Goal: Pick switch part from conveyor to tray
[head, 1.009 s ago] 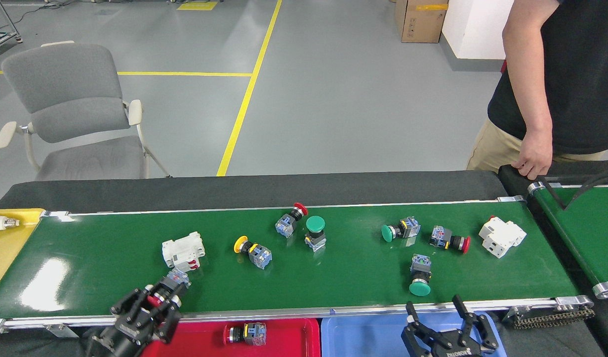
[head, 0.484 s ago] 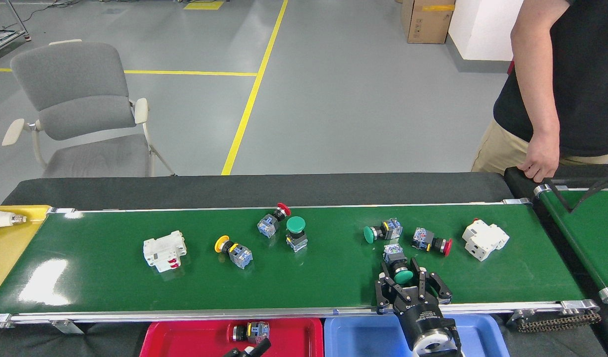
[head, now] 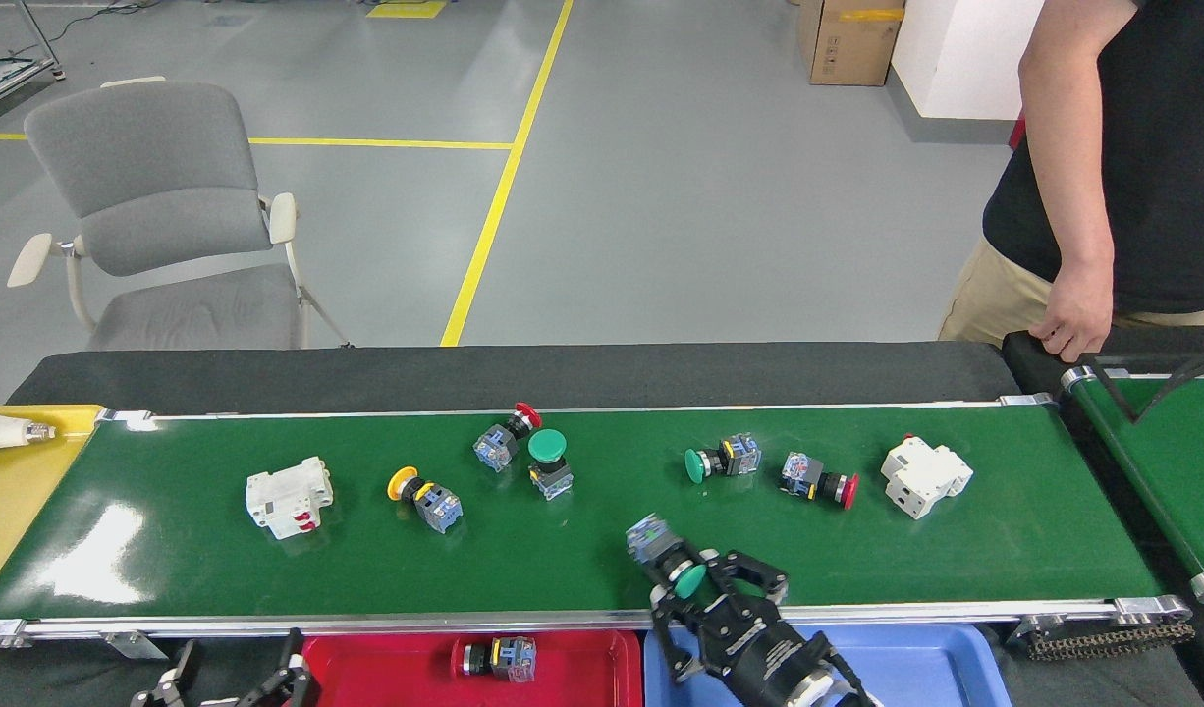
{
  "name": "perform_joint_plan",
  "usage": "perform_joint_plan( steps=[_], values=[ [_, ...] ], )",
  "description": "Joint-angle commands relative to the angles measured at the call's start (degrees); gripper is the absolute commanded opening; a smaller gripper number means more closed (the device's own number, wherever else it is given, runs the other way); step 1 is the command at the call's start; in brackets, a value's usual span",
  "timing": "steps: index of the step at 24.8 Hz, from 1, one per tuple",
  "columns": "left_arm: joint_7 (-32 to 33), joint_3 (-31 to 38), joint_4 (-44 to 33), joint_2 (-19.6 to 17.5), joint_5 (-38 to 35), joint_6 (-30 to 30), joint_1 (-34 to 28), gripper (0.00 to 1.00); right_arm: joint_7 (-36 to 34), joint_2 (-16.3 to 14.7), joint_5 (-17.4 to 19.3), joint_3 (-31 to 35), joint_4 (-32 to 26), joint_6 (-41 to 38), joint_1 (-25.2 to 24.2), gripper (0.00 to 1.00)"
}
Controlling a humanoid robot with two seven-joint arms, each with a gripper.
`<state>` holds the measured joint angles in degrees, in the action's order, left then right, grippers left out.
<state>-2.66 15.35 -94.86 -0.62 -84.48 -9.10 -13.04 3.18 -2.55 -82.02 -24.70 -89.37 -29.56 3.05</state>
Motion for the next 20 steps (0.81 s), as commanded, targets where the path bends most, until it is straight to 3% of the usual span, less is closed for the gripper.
perform_joint_plan(
  steps=[1, 6, 9, 12, 16, 20],
  values=[
    [1.9, 0.2, 0.7, -0.4, -0.1, 0.7, 3.3, 0.99, -0.5, 1.5, -0.2, -1.3, -0.6, -5.9, 0.6, 1.0],
    [4.1, 0.7, 9.2, -1.8, -0.1, 1.4, 11.1, 0.99, -0.4, 2.2, 0.5, -1.1, -1.4, -4.0, 0.1, 1.0],
    [4.1, 0.6, 10.9, -4.3, -0.1, 4.0, 12.0, 0.99, -0.9, 2.4, 1.1, 6.9, -4.3, 4.7, -4.2, 1.0],
    [4.1, 0.2, 13.8, -6.5, -0.1, 6.5, 14.7, 0.99, -5.5, 5.2, 1.2, 16.9, -7.5, 16.7, -12.4, 1.0],
    [4.0, 0.2, 20.0, -8.0, -0.1, 7.2, 19.8, 0.99, -9.8, 5.0, 3.4, 27.9, -7.6, 19.2, -18.0, 1.0],
    [3.8, 0.1, 23.6, -9.2, -0.1, 7.1, 22.1, 0.99, -9.4, 4.8, 3.4, 28.7, -6.6, 19.9, -16.7, 1.0]
  ],
)
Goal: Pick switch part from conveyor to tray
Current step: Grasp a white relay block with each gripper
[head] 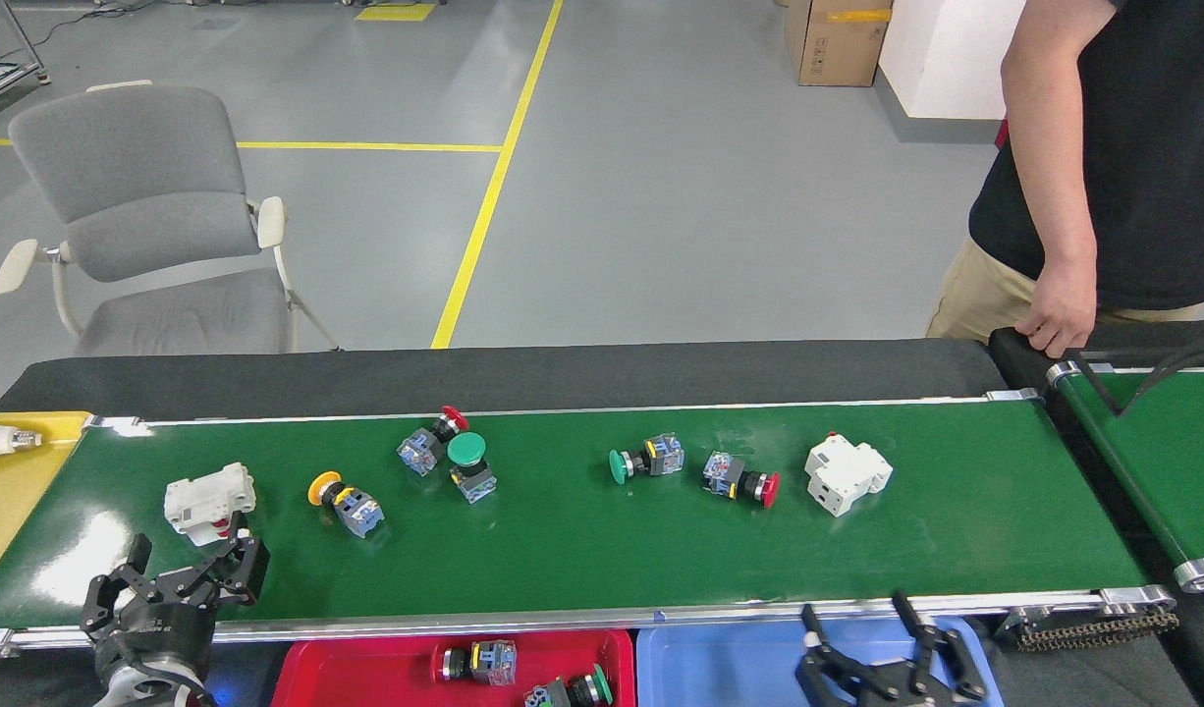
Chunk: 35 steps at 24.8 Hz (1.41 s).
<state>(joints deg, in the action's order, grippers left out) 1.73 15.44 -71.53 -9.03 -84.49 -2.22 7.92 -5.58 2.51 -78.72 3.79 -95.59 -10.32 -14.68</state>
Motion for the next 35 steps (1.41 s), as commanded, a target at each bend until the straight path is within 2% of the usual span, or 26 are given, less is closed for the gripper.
perform_joint_plan(
  steps=[1, 3, 4, 5, 6, 8, 12, 16, 21, 24, 27, 31, 32, 33, 35],
  values=[
    [-0.7, 0.0, 1.5, -0.8, -0.1, 0.3, 1.9, 0.98, -0.4, -0.3, -0.6, 0.2, 0.0, 0.7, 2.5, 1.0],
    [-0.9, 0.1, 4.0, -1.1, -0.1, 0.5, 3.5, 0.92, 1.2, -0.1, -2.4, -0.1, 1.5, 0.8, 5.5, 1.0],
    [-1.6, 0.1, 5.3, -1.3, -0.1, 0.7, 4.4, 0.84, 2.2, 0.2, -4.2, -0.6, 2.9, 0.8, 7.3, 1.0],
    [-2.5, 0.1, 6.6, -1.7, -0.1, 1.3, 5.3, 0.7, 3.2, 0.6, -6.1, -1.7, 4.5, 0.9, 9.3, 1.0],
    [-3.6, 0.1, 7.6, -2.0, -0.1, 2.0, 6.0, 0.61, 3.8, 1.0, -7.1, -2.4, 5.7, 1.4, 10.7, 1.0],
    [-6.5, 0.1, 10.8, -2.8, 0.0, 3.1, 7.3, 0.36, 5.1, 0.7, -8.3, -4.8, 9.6, 4.4, 14.3, 1.0],
    [-10.2, 0.3, 15.5, -3.7, 0.2, 3.2, 8.9, 0.22, 6.3, 0.5, -8.4, -10.0, 16.2, 9.0, 21.1, 1.0],
    [-10.9, 0.0, 16.3, -3.6, 0.1, 3.2, 9.0, 0.18, 6.6, 0.7, -8.0, -12.8, 20.6, 11.5, 25.4, 1.0],
    [-10.9, -0.4, 15.4, -3.5, 0.3, 1.7, 9.0, 0.14, 6.7, 1.2, -7.8, -13.4, 23.7, 11.5, 28.1, 1.0],
    [-10.7, -2.3, 9.5, -3.5, 0.6, -3.5, 9.0, 0.14, 6.7, 1.4, -7.8, -13.6, 25.9, 11.6, 29.6, 1.0],
    [-10.3, -3.0, 2.8, -2.8, 0.6, -8.1, 7.8, 0.13, 6.7, 3.1, -7.9, -14.2, 30.4, 11.6, 32.5, 1.0],
    [-10.2, -4.5, -5.1, -1.9, 0.6, -9.6, 3.5, 0.13, 6.7, 5.0, -7.8, -17.4, 37.9, 16.3, 38.7, 0.98],
    [-10.2, -5.0, -6.2, -1.9, 0.7, -9.6, 3.0, 0.13, 6.7, 5.2, -7.8, -18.4, 39.0, 17.6, 39.6, 0.94],
    [-10.2, -5.2, -7.2, -1.8, 0.8, -9.6, 2.3, 0.13, 6.8, 5.1, -7.8, -19.6, 40.1, 18.2, 40.7, 0.79],
    [-10.2, -5.3, -7.7, -1.7, 0.8, -9.7, 1.7, 0.13, 7.8, 4.7, -7.7, -21.1, 41.1, 17.8, 41.5, 0.34]
  ],
)
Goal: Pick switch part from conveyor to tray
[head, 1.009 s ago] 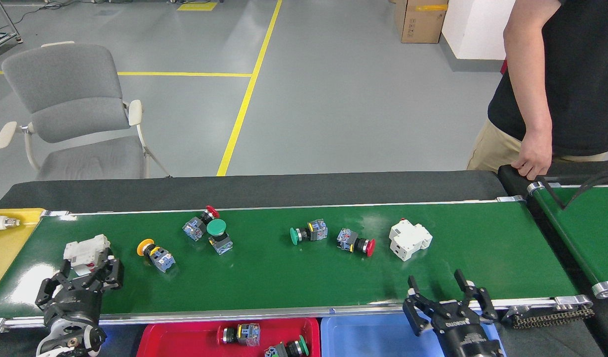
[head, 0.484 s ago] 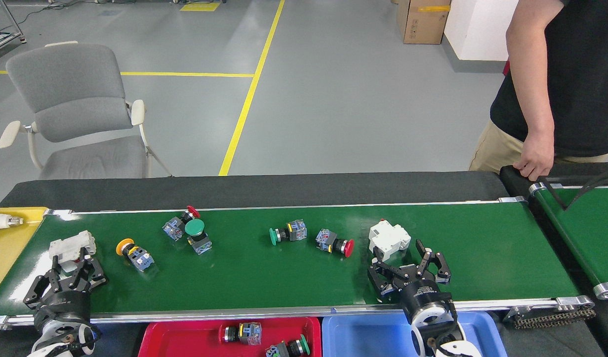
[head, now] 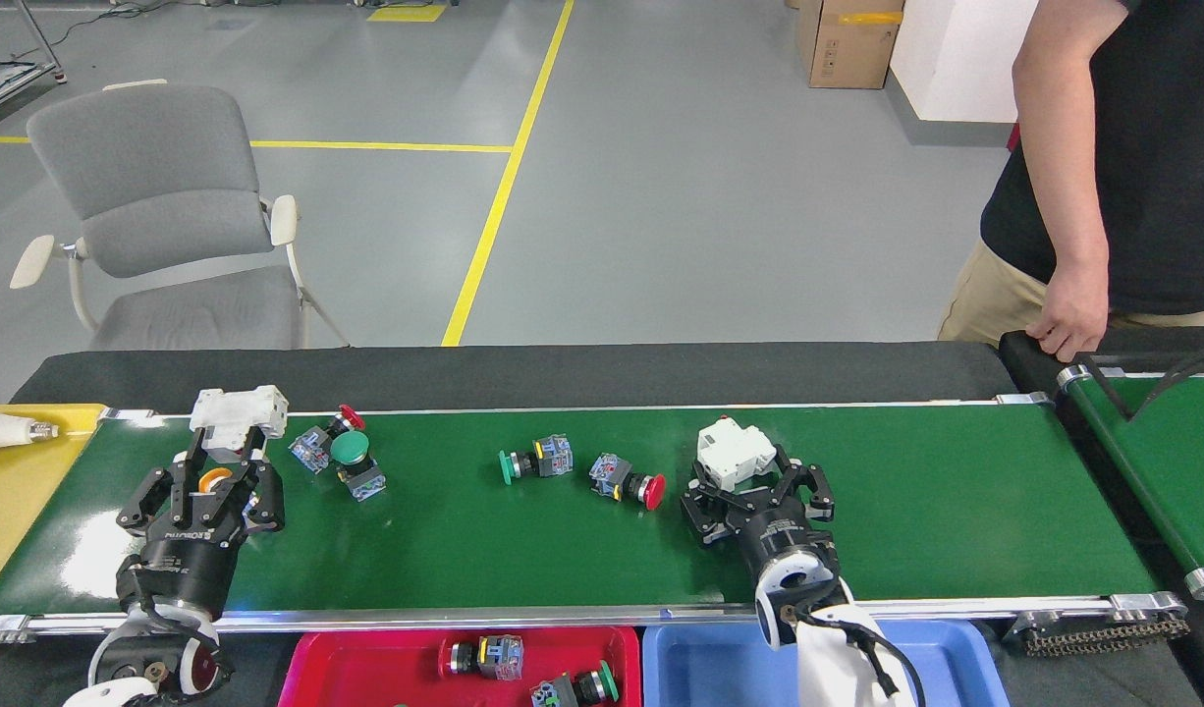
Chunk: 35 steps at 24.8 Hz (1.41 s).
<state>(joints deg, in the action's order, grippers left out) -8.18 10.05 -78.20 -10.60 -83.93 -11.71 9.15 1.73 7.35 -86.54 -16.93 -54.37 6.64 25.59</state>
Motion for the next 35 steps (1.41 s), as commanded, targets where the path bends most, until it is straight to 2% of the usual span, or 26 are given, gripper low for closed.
perform_joint_plan(
  steps=[1, 2, 4, 5, 7, 9, 12, 14, 16, 18, 20, 22, 23, 24, 25, 29, 32, 33, 34, 35],
  values=[
    [-0.3, 0.1, -1.0, -0.1, 0.3, -0.2, 0.4, 0.13, 1.2, -0.2, 0.1, -0.8, -0.2, 0.4, 1.3, 0.2],
    [-0.3, 0.1, -0.9, -0.1, 0.3, -0.2, 0.1, 0.13, 1.5, -0.3, 0.4, -0.9, -0.5, -0.3, 1.2, 0.15],
    [-0.3, 0.1, -1.1, -0.1, 0.3, -0.2, -1.0, 0.13, 1.2, -0.3, 0.9, -0.9, -1.9, -0.8, 0.9, 0.12],
    [-0.3, 0.1, -1.1, -0.1, 0.3, -0.2, -1.3, 0.13, 0.9, -0.4, 0.9, -0.9, -4.2, -0.9, 0.4, 0.12],
    [-0.3, 0.1, -1.3, 0.0, 0.3, -0.2, -2.0, 0.13, -0.1, -2.5, 1.4, -0.8, -10.8, -1.7, -2.4, 0.12],
    [-0.3, 0.1, -2.8, 0.2, 0.4, -0.2, -2.6, 0.13, -0.7, -7.7, 3.0, -0.7, -20.9, -4.4, -8.0, 0.12],
    [-0.3, 0.1, -6.5, 0.5, 0.5, -1.5, -4.1, 0.13, -3.0, -17.0, 9.0, 1.4, -36.7, -10.8, -21.2, 0.14],
    [-0.3, 0.1, -7.9, 0.6, 0.5, -2.2, -5.3, 0.13, -5.4, -21.6, 13.3, 5.4, -42.7, -14.6, -29.7, 0.16],
    [-0.1, 0.1, -8.7, 0.7, 0.6, -3.1, -6.1, 0.13, -9.1, -23.3, 15.8, 9.1, -43.5, -20.3, -35.8, 0.21],
    [0.0, 0.0, -10.2, 0.8, 1.7, -6.0, -7.1, 0.14, -10.8, -23.1, 16.9, 13.0, -43.2, -26.1, -39.3, 0.21],
    [0.1, -1.2, -13.2, 1.6, 3.2, -11.5, -9.9, 0.14, -11.0, -22.9, 17.2, 16.7, -43.2, -31.2, -43.3, 0.23],
    [0.1, -5.5, -16.1, 2.7, 3.3, -17.0, -12.9, 0.14, -11.1, -22.7, 17.2, 19.4, -43.2, -34.8, -46.7, 0.33],
    [0.1, -7.9, -17.5, 3.4, 3.2, -19.0, -14.6, 0.15, -11.1, -22.3, 17.2, 20.6, -43.2, -36.0, -48.3, 0.47],
    [0.1, -10.8, -18.7, 4.2, 3.0, -20.2, -16.1, 0.15, -11.1, -21.8, 17.2, 21.8, -43.2, -36.3, -49.5, 0.78],
    [0.2, -14.3, -19.7, 4.5, 2.8, -20.9, -17.5, 0.15, -11.1, -20.8, 17.2, 22.8, -43.2, -36.3, -50.5, 1.0],
    [1.8, -29.4, -22.1, 5.8, -0.4, -19.2, -18.5, 0.15, -10.8, -17.8, 17.3, 25.8, -43.5, -35.9, -51.2, 1.0],
    [5.2, -32.6, -21.4, 9.8, -2.6, -18.2, -16.0, 0.22, -10.4, -14.3, 17.3, 28.5, -44.9, -34.8, -50.4, 1.0],
    [6.9, -32.9, -21.2, 10.3, -2.4, -18.1, -15.1, 0.27, -10.0, -13.0, 17.2, 29.3, -45.6, -32.8, -49.6, 1.0],
    [8.3, -33.0, -21.2, 10.8, -2.5, -18.0, -15.0, 0.37, -9.5, -11.8, 16.8, 29.3, -46.3, -29.2, -48.9, 0.99],
    [9.6, -33.1, -21.4, 11.1, -2.6, -17.6, -15.0, 0.56, -8.9, -11.1, 16.1, 29.3, -46.8, -24.5, -48.1, 0.99]
  ],
)
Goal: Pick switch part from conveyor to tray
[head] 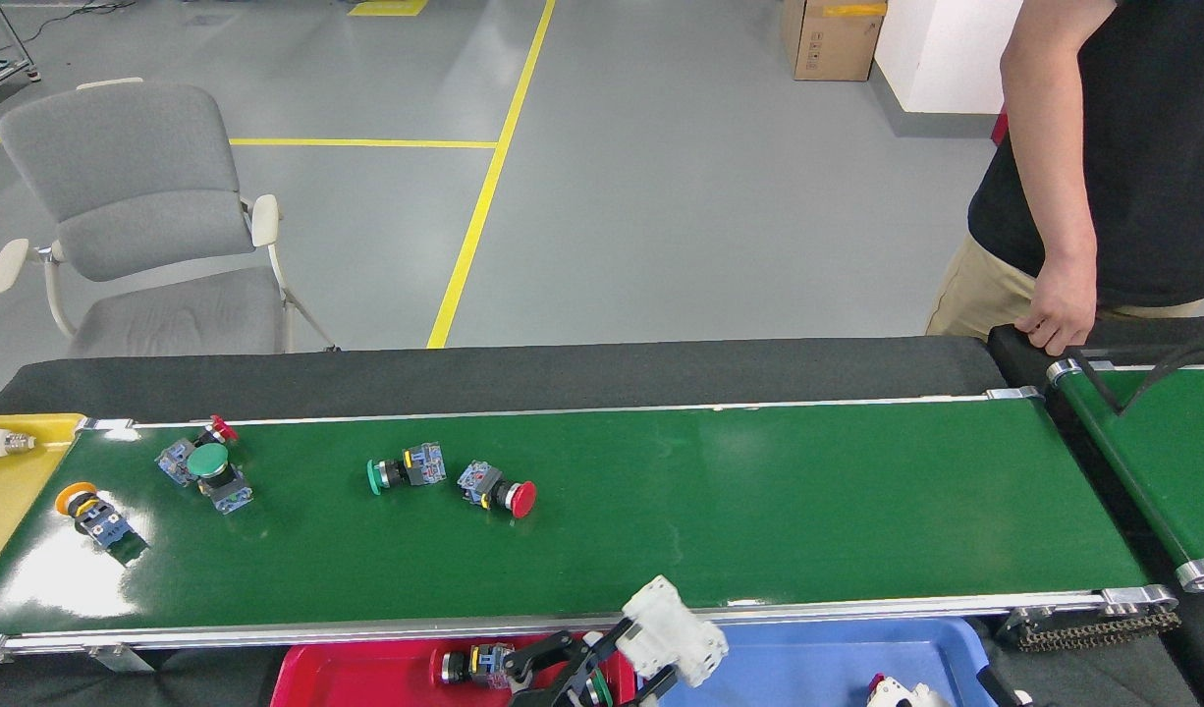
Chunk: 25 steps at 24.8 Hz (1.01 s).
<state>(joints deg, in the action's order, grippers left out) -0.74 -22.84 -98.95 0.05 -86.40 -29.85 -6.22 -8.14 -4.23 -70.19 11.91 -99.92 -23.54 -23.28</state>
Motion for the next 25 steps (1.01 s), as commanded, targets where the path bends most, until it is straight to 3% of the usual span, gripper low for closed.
perform_joint_plan(
  steps=[1, 2, 3, 10, 13, 16, 19, 21, 25],
  values=[
    [3.0, -0.3, -0.8, 1.2, -0.2, 0.7, 0.2, 0.73, 1.5, 0.5, -2.0, 0.4, -1.3, 9.8, 1.5, 0.99],
    [3.2, -0.3, -1.0, 2.1, -0.3, 0.8, -0.2, 0.9, 1.6, 0.6, -4.6, 0.3, -1.4, 12.9, 1.9, 0.99],
    [3.2, -0.3, -1.0, 2.9, -0.3, 1.5, -1.1, 1.0, 1.6, 0.7, -6.4, 0.2, -1.4, 13.8, 1.9, 0.99],
    [2.8, 0.3, -2.7, 3.8, -0.1, 3.9, -3.3, 1.0, 1.6, 0.4, -6.9, 0.2, -1.4, 13.5, 1.4, 0.99],
    [2.7, 3.2, -2.7, 3.7, -0.3, 16.3, -4.1, 1.0, 1.6, 0.2, -6.9, 0.2, -1.4, 13.5, 1.6, 0.99],
    [2.1, 14.4, -2.7, 2.1, -0.4, 29.2, -5.4, 1.0, 1.6, -0.3, -6.9, -0.3, -1.3, 13.3, 2.1, 0.99],
    [0.4, 28.2, -2.3, -3.0, -0.1, 28.2, -8.5, 1.0, 1.6, -0.4, -6.9, -3.2, -1.3, 10.8, 3.0, 0.99],
    [0.0, 34.1, -2.1, -5.1, 0.5, 22.8, -9.9, 1.0, 1.7, -0.3, -7.0, -3.6, -1.3, 10.2, 3.6, 0.99],
    [0.5, 35.7, -2.7, -4.5, 1.1, 18.3, -10.2, 1.0, 1.7, 0.1, -6.9, -3.6, -1.3, 10.3, 4.6, 0.99]
  ],
)
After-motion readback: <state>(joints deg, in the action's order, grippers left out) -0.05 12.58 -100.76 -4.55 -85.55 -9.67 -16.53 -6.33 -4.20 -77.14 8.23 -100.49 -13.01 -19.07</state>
